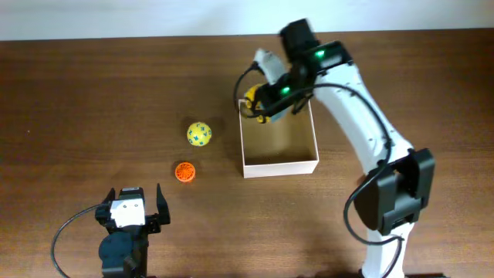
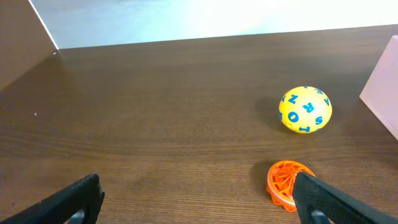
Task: Pack container
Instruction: 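Lift the truck with the right gripper and carry it into the box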
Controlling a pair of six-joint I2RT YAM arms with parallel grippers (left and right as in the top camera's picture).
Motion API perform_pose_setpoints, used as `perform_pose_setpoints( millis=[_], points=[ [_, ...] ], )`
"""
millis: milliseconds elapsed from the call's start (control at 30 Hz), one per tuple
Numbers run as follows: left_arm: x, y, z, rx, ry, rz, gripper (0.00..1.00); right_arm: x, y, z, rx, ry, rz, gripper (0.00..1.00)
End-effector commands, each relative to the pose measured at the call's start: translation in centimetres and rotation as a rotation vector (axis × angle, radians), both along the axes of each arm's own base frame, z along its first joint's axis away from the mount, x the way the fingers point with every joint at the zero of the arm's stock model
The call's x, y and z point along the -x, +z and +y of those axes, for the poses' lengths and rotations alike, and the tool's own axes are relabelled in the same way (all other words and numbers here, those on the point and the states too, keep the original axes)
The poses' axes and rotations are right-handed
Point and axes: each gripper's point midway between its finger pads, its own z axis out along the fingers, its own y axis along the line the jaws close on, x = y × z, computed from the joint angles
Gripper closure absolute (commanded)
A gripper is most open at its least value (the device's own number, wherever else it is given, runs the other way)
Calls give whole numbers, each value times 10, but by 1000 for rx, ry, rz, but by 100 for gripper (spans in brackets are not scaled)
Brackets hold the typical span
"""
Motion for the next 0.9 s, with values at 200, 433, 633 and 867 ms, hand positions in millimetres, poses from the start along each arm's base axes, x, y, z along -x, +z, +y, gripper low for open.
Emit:
perform_pose_setpoints(
  millis=[200,433,633,867],
  points=[
    [0,1,-2,-12,-14,-7,1,-12,-9,-2,223,-274,-82,48],
    [0,1,-2,-12,-14,-7,1,-20,-28,-7,242,-435,-48,48],
    [0,1,-2,-12,-14,-7,1,-17,-64,6,260,-438,20,48],
    [0,1,-2,-12,-14,-7,1,-16,-74,23,254,-419,13,48]
  ],
)
